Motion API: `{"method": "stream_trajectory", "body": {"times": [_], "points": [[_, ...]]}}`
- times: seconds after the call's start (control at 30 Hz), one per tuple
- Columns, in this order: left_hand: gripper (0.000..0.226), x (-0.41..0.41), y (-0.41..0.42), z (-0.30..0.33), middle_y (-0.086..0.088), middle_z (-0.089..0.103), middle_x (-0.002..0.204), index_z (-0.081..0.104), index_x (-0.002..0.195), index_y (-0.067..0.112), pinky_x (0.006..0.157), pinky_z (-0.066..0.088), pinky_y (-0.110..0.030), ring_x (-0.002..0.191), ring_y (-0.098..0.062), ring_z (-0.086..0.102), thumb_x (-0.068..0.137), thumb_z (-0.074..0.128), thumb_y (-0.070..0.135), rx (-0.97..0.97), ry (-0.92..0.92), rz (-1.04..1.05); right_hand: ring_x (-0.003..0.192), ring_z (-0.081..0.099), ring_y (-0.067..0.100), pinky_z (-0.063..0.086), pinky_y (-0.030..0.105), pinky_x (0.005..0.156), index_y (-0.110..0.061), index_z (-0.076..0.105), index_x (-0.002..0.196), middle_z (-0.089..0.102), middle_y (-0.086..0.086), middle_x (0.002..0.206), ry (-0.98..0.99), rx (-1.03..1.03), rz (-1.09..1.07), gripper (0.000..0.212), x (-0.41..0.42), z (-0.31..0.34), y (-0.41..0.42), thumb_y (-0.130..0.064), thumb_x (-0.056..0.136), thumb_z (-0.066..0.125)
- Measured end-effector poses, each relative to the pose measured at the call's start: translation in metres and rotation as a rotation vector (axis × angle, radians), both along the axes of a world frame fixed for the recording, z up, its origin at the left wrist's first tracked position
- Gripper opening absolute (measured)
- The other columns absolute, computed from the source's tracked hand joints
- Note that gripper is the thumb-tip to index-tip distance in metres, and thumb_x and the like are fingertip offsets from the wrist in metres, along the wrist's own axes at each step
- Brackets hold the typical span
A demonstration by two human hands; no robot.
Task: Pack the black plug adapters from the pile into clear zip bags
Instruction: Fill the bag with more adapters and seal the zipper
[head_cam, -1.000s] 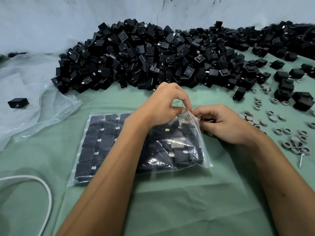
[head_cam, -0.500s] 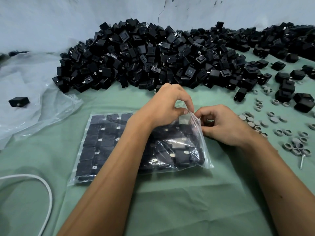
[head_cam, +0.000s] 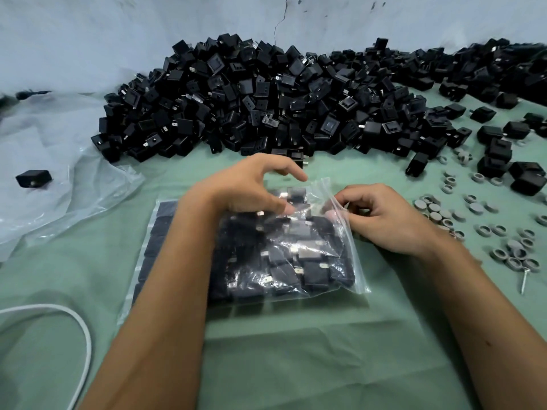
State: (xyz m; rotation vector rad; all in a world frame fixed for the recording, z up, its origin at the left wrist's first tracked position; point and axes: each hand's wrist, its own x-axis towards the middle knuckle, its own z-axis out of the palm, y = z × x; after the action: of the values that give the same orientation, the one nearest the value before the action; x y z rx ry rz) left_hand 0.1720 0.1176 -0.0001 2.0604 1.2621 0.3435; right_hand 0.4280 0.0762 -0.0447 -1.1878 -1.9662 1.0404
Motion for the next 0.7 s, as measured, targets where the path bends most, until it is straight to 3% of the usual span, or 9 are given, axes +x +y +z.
{"method": "stream_trajectory", "body": {"times": [0.13,0.3,0.43,0.57,0.7], "points": [[0.068,-0.027,-0.002,0.001,0.02,0.046,0.144,0.064,0.122,0.051,0.109,0.03,-0.037,0.131,-0.01,0.043,0.063,0.092,0.034,-0.106,0.027,0.067,0.08,0.063,0.041,0.054,0.056,0.074,-0.034,0.082,0.096,0.074,-0.006,0.091,-0.009,-0.002,0.04,0.024,-0.006,0.002,-0.003,-0.05,0.081,0.074],[0.074,-0.032,0.0,-0.004,0.014,0.043,0.154,0.064,0.123,0.052,0.109,0.03,-0.034,0.136,-0.014,0.04,0.055,0.092,0.042,-0.143,0.042,0.084,0.083,0.064,0.045,0.055,0.061,0.075,-0.032,0.082,0.096,0.076,-0.004,0.091,0.016,-0.01,0.051,0.028,-0.006,0.002,-0.003,-0.052,0.078,0.074],[0.071,-0.034,0.001,-0.008,0.014,0.042,0.154,0.066,0.118,0.051,0.098,0.033,-0.02,0.129,-0.009,0.047,0.053,0.092,0.044,-0.154,0.037,0.081,0.087,0.064,0.047,0.054,0.065,0.079,-0.035,0.082,0.098,0.077,-0.002,0.094,0.031,-0.018,0.057,0.029,-0.005,0.002,-0.003,-0.055,0.078,0.074],[0.069,-0.036,0.001,-0.008,0.015,0.039,0.154,0.066,0.113,0.056,0.098,0.033,-0.024,0.119,0.0,0.047,0.049,0.091,0.051,-0.159,0.068,0.082,0.09,0.071,0.032,0.055,0.061,0.087,-0.037,0.081,0.1,0.078,-0.008,0.098,0.011,-0.022,0.063,0.032,-0.004,0.003,-0.003,-0.059,0.079,0.071],[0.077,-0.035,0.0,-0.01,0.012,0.037,0.152,0.063,0.115,0.059,0.12,0.03,-0.042,0.141,-0.016,0.036,0.043,0.088,0.064,-0.117,0.159,0.108,0.09,0.072,0.032,0.055,0.061,0.088,-0.033,0.082,0.098,0.078,-0.007,0.096,0.012,-0.015,0.054,0.032,-0.005,0.001,-0.002,-0.058,0.08,0.072]]}}
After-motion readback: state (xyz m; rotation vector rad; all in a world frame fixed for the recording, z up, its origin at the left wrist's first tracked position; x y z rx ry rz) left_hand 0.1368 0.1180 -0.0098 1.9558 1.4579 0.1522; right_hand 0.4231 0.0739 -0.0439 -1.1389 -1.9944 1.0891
